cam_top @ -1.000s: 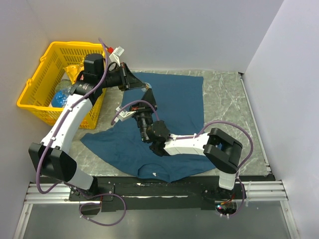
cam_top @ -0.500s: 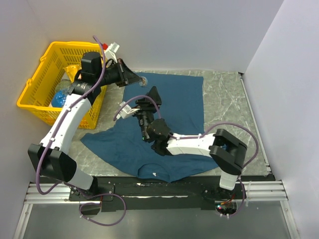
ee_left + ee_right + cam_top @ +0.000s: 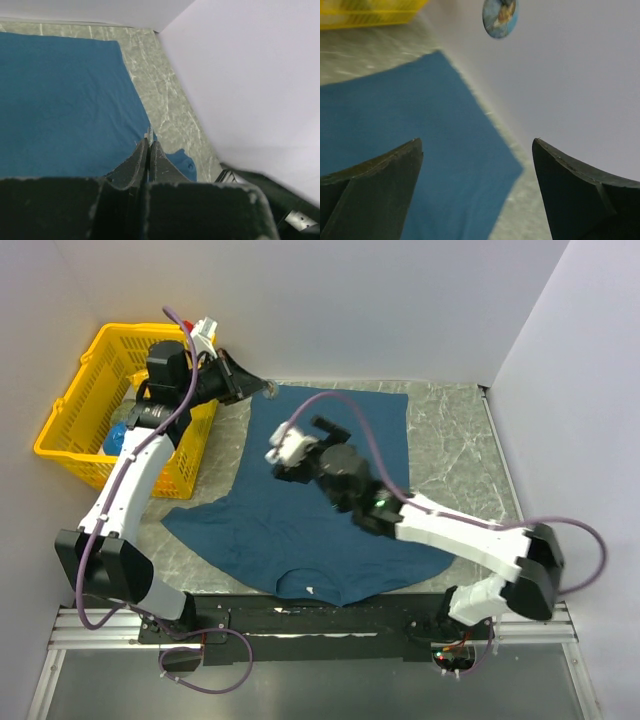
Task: Pin the brooch onto the clothing
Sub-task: Open the brooch.
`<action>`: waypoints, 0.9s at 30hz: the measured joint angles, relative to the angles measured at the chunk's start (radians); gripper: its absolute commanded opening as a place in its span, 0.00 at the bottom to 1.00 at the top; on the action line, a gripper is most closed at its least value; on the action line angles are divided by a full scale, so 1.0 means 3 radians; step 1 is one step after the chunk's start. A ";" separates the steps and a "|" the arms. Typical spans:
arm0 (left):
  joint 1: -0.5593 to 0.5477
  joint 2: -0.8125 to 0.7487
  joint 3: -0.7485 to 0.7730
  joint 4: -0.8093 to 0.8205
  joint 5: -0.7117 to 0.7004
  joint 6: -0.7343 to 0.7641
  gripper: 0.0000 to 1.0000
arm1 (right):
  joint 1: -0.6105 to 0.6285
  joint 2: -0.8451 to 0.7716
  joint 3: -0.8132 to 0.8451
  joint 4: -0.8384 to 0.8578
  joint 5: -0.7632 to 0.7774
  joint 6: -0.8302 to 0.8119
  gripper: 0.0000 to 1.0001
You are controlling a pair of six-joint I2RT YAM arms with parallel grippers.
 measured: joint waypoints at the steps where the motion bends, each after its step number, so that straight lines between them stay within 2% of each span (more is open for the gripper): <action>1: 0.0003 -0.0003 -0.0028 0.0029 0.0001 0.0018 0.01 | -0.0099 -0.0116 0.0006 -0.0198 -0.0237 0.0165 0.99; 7: 0.0004 -0.0080 -0.0306 0.0076 0.0126 0.0168 0.01 | -0.0872 -0.0730 0.0031 -0.0898 -0.1642 0.0932 0.99; 10: 0.0004 -0.0156 -0.0407 0.0104 0.0276 0.0282 0.01 | -0.1151 -0.0800 0.0145 -0.1092 -0.2213 0.1099 0.99; 15: 0.0004 -0.0347 -0.0567 0.0235 0.0570 0.0472 0.01 | -0.1490 -0.0642 0.0435 -0.1405 -0.3492 0.1319 0.99; 18: 0.0004 -0.0490 -0.0740 0.0370 0.0736 0.0565 0.01 | -0.1601 -0.0469 0.0619 -0.1610 -0.4092 0.1380 0.99; 22: 0.0003 -0.0610 -0.0985 0.0551 0.0960 0.0657 0.01 | -0.1673 -0.0191 0.0910 -0.1909 -0.4744 0.1396 0.99; 27: 0.0003 -0.0622 -0.1136 0.0608 0.1191 0.0839 0.01 | -0.1783 -0.0117 0.0954 -0.1999 -0.5333 0.1517 0.99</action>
